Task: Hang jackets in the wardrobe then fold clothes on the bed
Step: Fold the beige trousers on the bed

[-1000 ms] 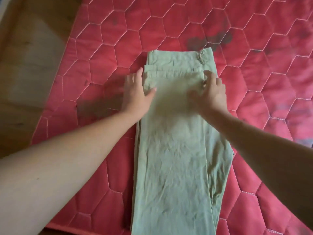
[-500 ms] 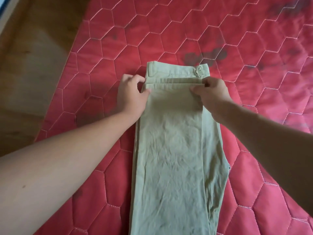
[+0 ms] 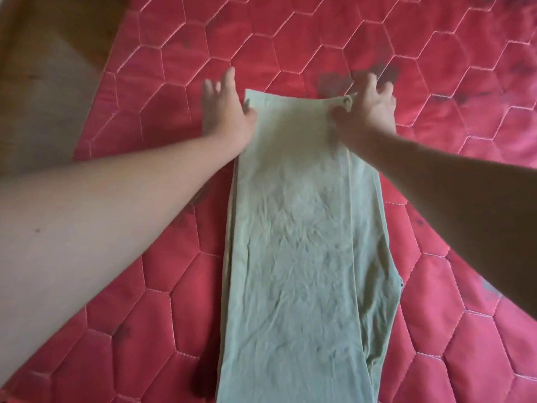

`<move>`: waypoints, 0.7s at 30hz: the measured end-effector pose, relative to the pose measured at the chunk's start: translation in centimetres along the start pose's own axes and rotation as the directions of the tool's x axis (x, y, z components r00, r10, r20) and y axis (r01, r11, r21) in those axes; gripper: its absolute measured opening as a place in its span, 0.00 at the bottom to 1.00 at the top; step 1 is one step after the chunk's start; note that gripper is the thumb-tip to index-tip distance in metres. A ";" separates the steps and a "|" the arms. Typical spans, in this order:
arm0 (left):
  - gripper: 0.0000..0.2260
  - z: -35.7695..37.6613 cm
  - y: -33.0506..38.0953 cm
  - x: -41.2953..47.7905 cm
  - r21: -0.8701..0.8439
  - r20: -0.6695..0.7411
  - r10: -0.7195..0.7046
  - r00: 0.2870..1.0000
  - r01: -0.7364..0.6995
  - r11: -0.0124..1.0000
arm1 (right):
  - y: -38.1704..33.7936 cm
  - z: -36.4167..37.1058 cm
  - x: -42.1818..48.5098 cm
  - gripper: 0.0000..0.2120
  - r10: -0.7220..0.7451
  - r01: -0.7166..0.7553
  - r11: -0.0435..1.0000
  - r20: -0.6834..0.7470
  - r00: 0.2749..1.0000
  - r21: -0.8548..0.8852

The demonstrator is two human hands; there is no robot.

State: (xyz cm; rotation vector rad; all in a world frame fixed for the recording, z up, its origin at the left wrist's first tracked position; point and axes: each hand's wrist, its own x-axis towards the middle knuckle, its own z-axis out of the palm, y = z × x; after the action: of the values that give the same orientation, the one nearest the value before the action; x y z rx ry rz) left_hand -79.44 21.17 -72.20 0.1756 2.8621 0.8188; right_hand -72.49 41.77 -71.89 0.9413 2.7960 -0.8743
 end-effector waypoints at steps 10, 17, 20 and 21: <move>0.30 6.1 -4.2 -6.2 0.345 0.183 0.337 0.924 -0.381 0.858 | 4.9 5.9 -6.6 0.36 -0.268 0.292 0.859 0.116 0.956 -0.421; 0.31 4.0 -5.6 -16.2 0.368 0.276 0.354 0.894 -0.439 0.820 | 7.7 5.4 -16.9 0.33 -0.401 0.450 0.786 0.204 0.893 -0.424; 0.30 3.5 -9.6 -27.2 0.359 0.290 0.396 0.871 -0.483 0.799 | 12.9 5.9 -26.9 0.34 -0.479 0.541 0.748 0.253 0.841 -0.385; 0.30 3.4 -10.9 -29.6 0.363 0.307 0.398 0.864 -0.493 0.791 | 14.3 6.0 -28.6 0.34 -0.495 0.557 0.738 0.257 0.830 -0.381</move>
State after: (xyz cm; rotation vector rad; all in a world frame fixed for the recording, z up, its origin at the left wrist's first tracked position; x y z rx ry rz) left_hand -50.54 9.11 -77.25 0.9721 2.7699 0.1743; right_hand -41.76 32.52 -77.37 0.0005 2.9663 -0.2658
